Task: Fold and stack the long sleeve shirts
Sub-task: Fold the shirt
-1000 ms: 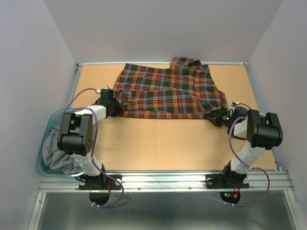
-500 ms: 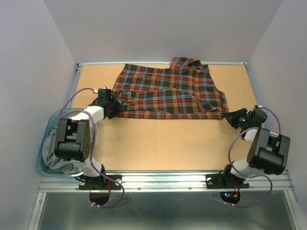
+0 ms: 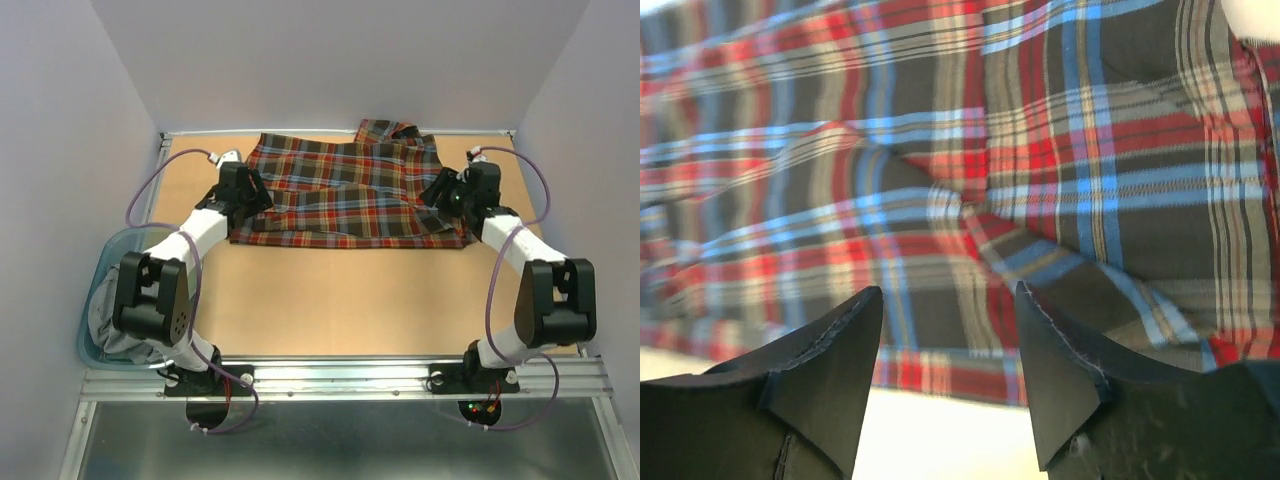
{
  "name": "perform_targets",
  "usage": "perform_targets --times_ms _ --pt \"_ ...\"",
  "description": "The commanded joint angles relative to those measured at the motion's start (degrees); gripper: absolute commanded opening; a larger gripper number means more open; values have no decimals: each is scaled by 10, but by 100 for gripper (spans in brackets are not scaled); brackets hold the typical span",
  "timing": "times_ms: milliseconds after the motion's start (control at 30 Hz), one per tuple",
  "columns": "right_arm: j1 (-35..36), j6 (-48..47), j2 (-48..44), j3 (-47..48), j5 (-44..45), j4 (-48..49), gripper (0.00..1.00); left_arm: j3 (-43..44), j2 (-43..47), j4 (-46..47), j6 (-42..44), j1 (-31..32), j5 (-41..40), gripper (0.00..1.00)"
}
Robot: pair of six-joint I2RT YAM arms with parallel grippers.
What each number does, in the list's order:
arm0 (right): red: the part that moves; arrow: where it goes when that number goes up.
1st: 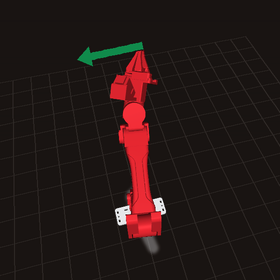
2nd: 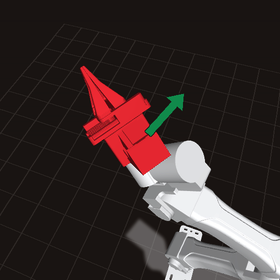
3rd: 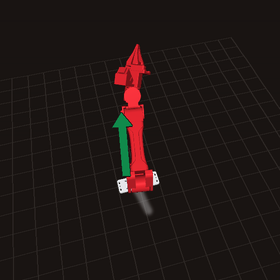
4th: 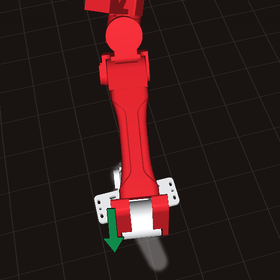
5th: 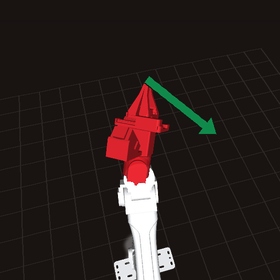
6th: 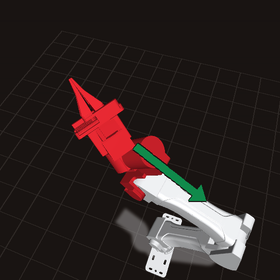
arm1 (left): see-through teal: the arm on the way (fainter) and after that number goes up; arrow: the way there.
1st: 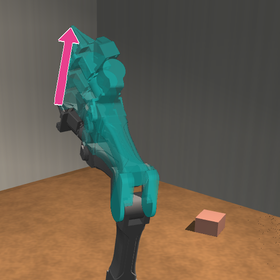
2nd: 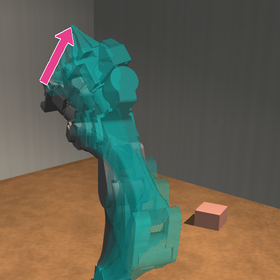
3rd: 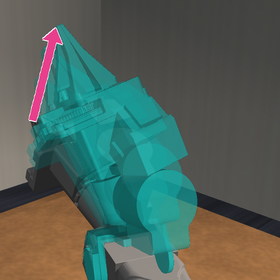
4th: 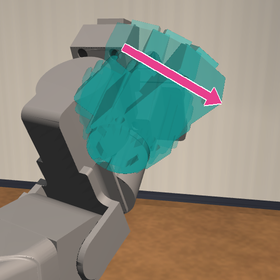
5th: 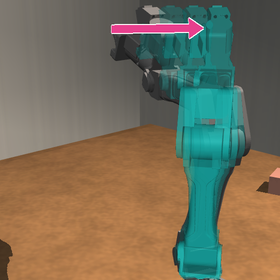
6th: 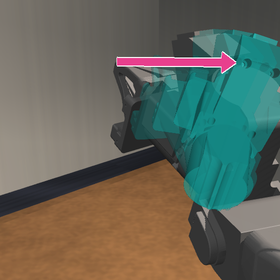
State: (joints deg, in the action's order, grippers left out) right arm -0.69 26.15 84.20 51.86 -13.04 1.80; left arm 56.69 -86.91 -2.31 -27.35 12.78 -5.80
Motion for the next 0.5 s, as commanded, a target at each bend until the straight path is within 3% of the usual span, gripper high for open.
perform_targets --times_ms 0,267,467 --pt "52 -63 63 72 79 -71 61 73 -56 6 39 33 -47 75" --pt "89 -83 167 103 108 -87 60 166 -195 -51 53 62 -54 75" --pt "89 -77 166 54 159 -135 60 130 -208 -107 30 61 -64 75"
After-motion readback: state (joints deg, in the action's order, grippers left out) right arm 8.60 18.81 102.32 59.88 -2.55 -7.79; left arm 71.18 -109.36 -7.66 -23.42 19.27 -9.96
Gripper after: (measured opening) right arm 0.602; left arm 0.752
